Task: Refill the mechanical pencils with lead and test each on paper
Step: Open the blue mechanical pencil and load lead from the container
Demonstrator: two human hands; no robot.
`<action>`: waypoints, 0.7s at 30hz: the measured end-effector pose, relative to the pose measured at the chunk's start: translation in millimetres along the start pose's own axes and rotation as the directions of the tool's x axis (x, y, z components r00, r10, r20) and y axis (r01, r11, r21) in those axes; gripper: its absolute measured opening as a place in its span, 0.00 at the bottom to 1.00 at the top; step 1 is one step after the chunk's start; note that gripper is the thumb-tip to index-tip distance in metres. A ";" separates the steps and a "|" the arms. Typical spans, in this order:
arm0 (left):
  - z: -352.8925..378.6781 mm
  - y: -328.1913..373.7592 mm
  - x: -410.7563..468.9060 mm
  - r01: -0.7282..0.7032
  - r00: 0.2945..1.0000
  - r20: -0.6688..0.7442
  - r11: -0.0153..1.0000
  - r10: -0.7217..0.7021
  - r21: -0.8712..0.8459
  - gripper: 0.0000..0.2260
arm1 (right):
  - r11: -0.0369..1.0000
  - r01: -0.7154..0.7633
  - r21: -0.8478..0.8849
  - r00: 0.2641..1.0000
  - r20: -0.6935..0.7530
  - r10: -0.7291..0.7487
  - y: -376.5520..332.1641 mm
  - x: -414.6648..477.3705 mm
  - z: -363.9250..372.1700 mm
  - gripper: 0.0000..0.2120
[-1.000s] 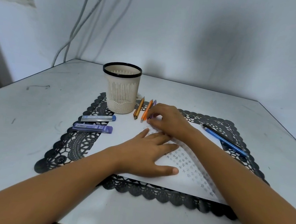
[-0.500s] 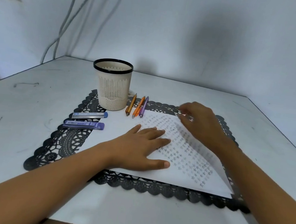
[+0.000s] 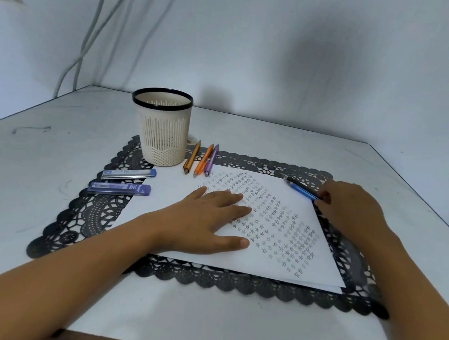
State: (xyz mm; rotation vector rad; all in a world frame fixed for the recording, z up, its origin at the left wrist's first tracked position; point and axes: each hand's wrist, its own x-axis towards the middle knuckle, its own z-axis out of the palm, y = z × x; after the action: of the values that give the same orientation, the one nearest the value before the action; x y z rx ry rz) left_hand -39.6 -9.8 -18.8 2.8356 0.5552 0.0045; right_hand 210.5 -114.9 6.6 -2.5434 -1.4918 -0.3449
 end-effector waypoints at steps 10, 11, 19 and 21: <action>0.6 0.0 1.7 0.005 0.999 -0.033 1.000 -0.006 -0.030 0.27 | 1.000 0.009 0.015 0.999 -0.042 -0.008 -4.2 0.9 10.1 0.08; 0.0 0.5 1.9 0.009 0.999 -0.050 0.999 -0.011 -0.040 0.25 | 1.000 0.013 0.012 0.999 -0.049 -0.012 -4.6 1.0 10.3 0.08; -4.0 2.2 3.5 -0.021 0.962 -0.272 0.994 -0.009 -0.105 0.21 | 0.985 0.157 0.071 0.976 -0.165 -0.144 -18.4 -4.9 1.0 0.06; -4.4 1.8 4.1 -0.028 0.938 -0.348 0.994 -0.012 -0.108 0.21 | 0.965 0.244 0.102 0.960 -0.169 -0.224 -29.7 -8.2 -0.2 0.07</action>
State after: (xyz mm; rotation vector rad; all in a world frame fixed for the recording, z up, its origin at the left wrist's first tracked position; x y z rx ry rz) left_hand -35.3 -8.8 -14.2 2.7394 0.5924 0.5320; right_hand 180.6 -107.3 5.4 -2.1957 -1.7002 -0.4588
